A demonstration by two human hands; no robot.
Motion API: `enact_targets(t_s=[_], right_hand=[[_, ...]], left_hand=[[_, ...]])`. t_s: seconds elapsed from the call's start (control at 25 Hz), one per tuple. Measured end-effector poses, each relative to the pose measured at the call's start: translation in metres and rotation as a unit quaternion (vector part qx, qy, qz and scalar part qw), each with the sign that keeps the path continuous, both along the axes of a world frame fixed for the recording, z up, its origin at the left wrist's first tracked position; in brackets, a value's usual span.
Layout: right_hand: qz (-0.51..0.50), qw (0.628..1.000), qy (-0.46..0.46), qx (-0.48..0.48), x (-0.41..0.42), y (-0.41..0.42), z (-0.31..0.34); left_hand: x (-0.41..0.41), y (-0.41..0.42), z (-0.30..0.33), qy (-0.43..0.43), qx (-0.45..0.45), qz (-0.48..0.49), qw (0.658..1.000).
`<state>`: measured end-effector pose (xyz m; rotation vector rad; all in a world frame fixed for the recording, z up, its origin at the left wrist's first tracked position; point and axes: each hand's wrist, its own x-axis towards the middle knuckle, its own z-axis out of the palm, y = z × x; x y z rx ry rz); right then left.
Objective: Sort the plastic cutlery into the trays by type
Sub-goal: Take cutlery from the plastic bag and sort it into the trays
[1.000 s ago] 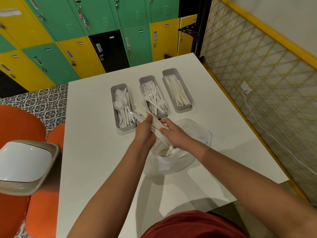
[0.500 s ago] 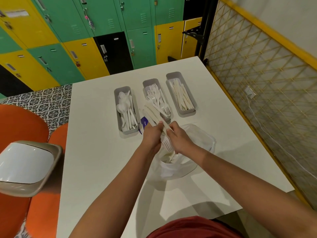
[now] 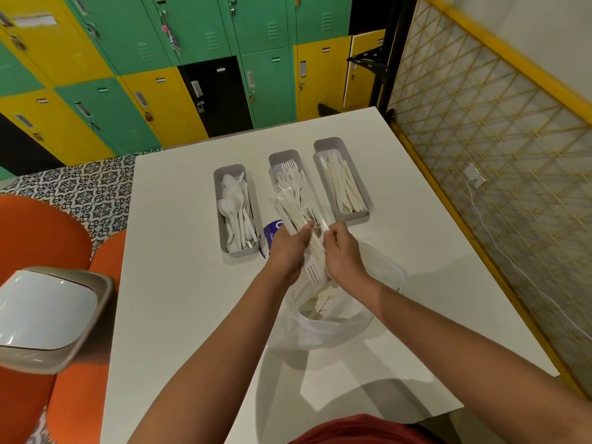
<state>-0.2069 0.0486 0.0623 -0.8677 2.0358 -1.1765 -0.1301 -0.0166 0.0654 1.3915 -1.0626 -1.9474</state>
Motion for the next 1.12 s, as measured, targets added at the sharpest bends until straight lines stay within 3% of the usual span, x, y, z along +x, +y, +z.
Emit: enact_targets(t_s=[0.16,0.36,0.96,1.12], right_hand=[[-0.05,0.998,-0.033,-0.015,-0.016,-0.013,-0.009],[-0.059,0.995,-0.051,0.054,-0.059,-0.038,-0.026],[-0.06,0.961,0.132,0.236,-0.134,-0.098,-0.047],[-0.005,0.982,0.094,0.161,-0.108,-0.097,-0.04]], left_hand=[[-0.004,-0.009,0.001,-0.013,0.035,0.044,0.998],[-0.01,-0.027,0.003,0.022,0.111,0.072,0.991],[-0.017,-0.065,-0.018,0.001,0.141,0.083,0.987],[-0.022,-0.066,-0.022,0.012,0.138,0.093,0.986]])
